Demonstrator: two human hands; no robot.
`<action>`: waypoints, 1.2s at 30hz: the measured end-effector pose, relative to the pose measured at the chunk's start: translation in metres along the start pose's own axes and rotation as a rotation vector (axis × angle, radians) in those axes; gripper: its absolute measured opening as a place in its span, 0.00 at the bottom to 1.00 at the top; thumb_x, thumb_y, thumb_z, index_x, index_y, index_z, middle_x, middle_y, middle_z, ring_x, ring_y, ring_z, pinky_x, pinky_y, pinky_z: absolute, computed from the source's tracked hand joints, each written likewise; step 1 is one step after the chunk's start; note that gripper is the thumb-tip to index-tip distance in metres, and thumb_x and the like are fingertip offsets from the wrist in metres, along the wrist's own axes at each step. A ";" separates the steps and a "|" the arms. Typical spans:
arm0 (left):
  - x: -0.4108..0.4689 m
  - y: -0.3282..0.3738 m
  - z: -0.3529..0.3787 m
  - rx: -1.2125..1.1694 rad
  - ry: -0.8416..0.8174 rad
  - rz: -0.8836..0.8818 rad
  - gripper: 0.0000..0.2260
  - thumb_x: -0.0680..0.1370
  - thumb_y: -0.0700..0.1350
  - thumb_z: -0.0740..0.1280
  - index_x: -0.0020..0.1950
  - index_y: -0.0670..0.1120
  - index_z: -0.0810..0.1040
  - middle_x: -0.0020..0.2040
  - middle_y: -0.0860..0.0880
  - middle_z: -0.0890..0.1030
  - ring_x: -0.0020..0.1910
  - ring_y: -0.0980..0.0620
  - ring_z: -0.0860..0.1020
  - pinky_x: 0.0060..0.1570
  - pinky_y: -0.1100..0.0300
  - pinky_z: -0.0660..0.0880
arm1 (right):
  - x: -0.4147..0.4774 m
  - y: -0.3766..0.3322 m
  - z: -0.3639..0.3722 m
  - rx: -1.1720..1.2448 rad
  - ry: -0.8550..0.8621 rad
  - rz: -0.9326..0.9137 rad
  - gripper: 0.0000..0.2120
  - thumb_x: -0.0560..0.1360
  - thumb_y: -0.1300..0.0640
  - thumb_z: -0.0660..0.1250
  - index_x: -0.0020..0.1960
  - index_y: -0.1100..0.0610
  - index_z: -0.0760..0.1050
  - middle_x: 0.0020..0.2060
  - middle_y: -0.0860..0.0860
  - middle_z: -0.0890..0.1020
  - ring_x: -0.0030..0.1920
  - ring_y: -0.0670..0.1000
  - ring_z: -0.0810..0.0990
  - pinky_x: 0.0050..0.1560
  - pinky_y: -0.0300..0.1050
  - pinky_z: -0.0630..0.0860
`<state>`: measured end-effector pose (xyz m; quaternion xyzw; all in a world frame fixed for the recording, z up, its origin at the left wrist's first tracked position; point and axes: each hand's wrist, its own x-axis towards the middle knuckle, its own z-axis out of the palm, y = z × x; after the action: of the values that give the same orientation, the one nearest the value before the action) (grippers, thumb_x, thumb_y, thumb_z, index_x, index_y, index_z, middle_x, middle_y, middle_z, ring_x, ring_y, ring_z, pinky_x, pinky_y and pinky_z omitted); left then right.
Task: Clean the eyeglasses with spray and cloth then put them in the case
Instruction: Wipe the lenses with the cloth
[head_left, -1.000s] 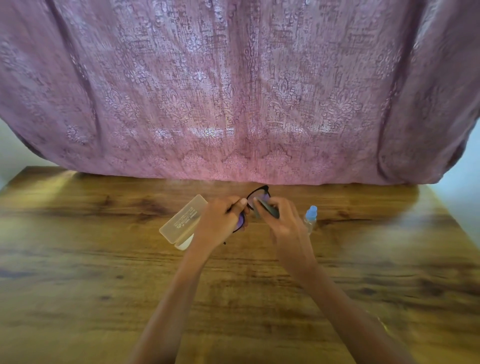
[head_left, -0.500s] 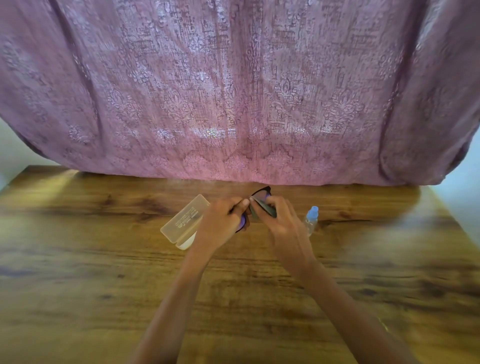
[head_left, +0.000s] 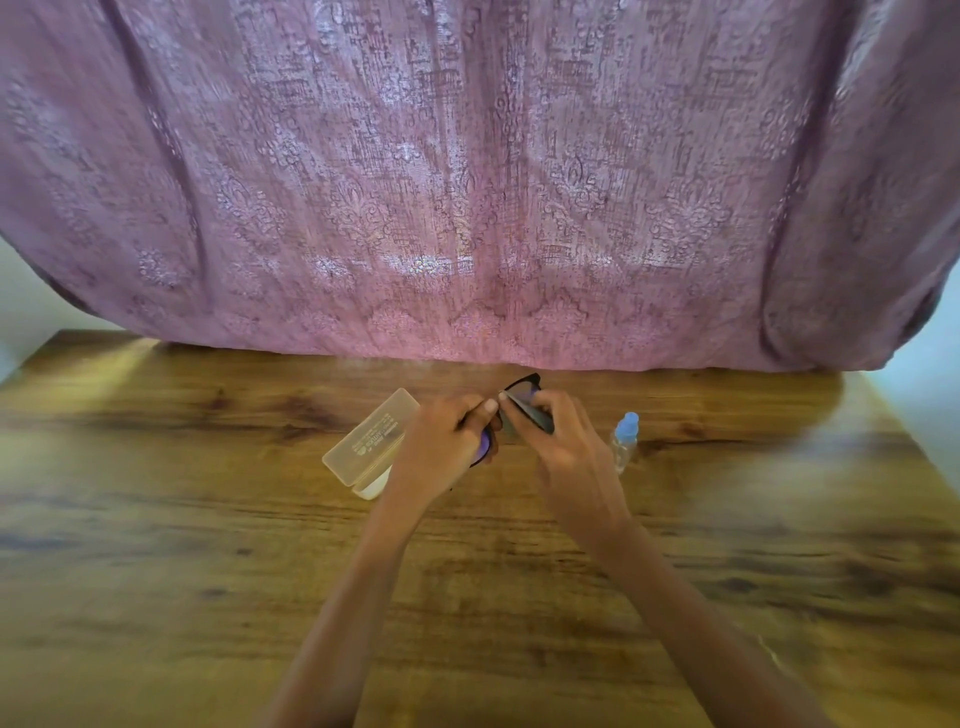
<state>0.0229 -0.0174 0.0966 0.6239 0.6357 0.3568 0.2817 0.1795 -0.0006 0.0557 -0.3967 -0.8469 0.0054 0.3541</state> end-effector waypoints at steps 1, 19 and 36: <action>0.000 0.000 0.000 -0.001 0.003 0.000 0.14 0.81 0.43 0.60 0.37 0.44 0.78 0.33 0.47 0.81 0.39 0.47 0.78 0.49 0.47 0.74 | 0.001 0.002 -0.001 0.002 0.016 0.019 0.22 0.75 0.68 0.56 0.66 0.61 0.76 0.52 0.59 0.78 0.49 0.57 0.78 0.34 0.48 0.81; 0.002 -0.009 0.002 -0.081 0.051 -0.029 0.15 0.82 0.45 0.60 0.37 0.45 0.78 0.25 0.57 0.77 0.32 0.58 0.76 0.40 0.64 0.72 | -0.014 -0.001 0.000 0.011 0.038 0.035 0.19 0.77 0.66 0.56 0.64 0.63 0.77 0.48 0.59 0.79 0.45 0.55 0.78 0.41 0.40 0.78; 0.002 -0.009 -0.002 -0.061 0.067 -0.028 0.15 0.82 0.45 0.60 0.36 0.47 0.78 0.25 0.55 0.77 0.32 0.53 0.77 0.43 0.55 0.74 | -0.013 -0.005 -0.005 0.032 -0.029 0.003 0.21 0.76 0.66 0.55 0.65 0.61 0.76 0.49 0.60 0.78 0.48 0.57 0.78 0.37 0.48 0.81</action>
<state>0.0157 -0.0156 0.0913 0.5937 0.6424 0.3927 0.2838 0.1846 -0.0141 0.0531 -0.3921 -0.8512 0.0251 0.3480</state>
